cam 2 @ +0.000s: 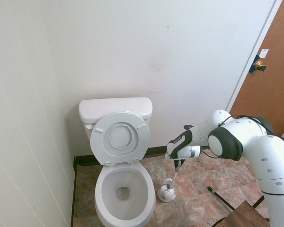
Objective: Clean the toilet
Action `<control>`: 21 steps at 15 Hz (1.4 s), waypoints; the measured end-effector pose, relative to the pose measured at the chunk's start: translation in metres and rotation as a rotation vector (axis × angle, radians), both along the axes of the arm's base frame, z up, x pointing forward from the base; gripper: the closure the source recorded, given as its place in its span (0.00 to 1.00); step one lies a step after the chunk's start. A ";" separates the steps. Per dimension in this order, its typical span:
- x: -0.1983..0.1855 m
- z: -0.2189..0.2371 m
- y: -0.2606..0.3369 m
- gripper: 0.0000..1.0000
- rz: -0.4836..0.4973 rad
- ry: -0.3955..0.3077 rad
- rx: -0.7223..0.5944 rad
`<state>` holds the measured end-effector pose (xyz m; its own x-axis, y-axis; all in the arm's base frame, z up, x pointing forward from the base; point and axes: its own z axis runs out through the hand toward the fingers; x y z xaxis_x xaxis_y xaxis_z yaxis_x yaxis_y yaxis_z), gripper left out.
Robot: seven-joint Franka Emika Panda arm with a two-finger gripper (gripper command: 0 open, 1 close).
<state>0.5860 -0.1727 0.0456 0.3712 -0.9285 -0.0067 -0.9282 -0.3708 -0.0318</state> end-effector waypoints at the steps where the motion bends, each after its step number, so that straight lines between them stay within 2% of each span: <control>1: -0.006 0.011 0.002 1.00 0.000 -0.013 0.003; 8: -0.043 0.119 0.008 1.00 -0.008 -0.119 -0.005; 12: -0.052 0.197 0.021 1.00 0.005 -0.190 -0.025; 14: -0.048 0.235 0.035 1.00 0.023 -0.194 -0.020; 17: -0.033 0.283 0.054 1.00 0.050 -0.156 0.004; 21: -0.002 0.325 0.100 1.00 0.090 -0.149 0.033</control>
